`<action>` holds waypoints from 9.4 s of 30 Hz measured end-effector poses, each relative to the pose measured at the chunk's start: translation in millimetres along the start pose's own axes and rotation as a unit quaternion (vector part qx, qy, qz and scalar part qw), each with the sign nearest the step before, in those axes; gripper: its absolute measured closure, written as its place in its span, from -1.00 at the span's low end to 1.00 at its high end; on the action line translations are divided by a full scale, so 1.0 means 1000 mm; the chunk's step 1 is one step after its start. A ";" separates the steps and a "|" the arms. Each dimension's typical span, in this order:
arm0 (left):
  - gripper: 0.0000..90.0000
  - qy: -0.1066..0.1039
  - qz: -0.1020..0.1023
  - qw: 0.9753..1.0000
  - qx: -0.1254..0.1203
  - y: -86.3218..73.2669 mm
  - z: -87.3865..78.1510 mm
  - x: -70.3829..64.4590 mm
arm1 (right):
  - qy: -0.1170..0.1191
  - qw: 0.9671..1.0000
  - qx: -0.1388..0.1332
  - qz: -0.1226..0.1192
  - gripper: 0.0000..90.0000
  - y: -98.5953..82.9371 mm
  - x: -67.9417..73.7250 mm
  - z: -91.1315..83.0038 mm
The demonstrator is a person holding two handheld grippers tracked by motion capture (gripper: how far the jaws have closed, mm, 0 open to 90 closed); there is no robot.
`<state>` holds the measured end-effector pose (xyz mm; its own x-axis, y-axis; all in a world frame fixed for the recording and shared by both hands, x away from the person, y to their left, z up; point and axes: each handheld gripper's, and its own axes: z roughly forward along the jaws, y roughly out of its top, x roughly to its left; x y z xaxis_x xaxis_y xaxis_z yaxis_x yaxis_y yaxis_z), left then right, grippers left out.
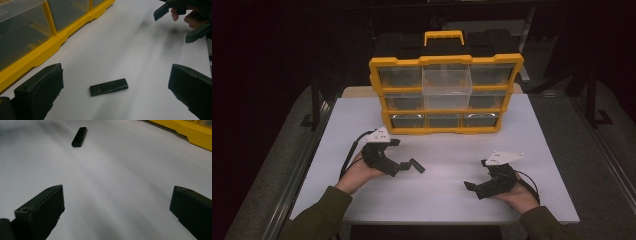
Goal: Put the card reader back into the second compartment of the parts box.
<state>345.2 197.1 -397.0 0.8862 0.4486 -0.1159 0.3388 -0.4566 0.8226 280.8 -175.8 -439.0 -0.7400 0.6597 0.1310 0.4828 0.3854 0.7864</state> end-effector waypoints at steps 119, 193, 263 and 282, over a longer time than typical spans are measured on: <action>-0.35 0.092 -0.007 0.992 0.090 -0.026 0.066 -0.016 | 0.003 1.000 0.005 0.000 -1.00 -0.001 0.000 0.002; -0.34 -0.003 0.018 0.998 0.058 0.026 0.011 0.004 | 0.004 1.000 0.008 0.000 -1.00 -0.001 0.000 0.003; -0.34 -0.076 0.057 0.995 0.027 0.183 -0.078 0.022 | 0.012 1.000 0.007 0.004 -1.00 -0.001 0.002 0.004; -0.34 -0.085 0.075 0.994 0.010 0.239 -0.085 0.018 | 0.014 1.000 0.009 0.003 -1.00 -0.001 0.002 0.004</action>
<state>415.5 161.6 -154.8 0.9671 0.2395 -0.0861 0.2034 -0.5238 0.8272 280.5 -172.1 -442.5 -0.7491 0.6445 0.1531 0.4958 0.3922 0.7748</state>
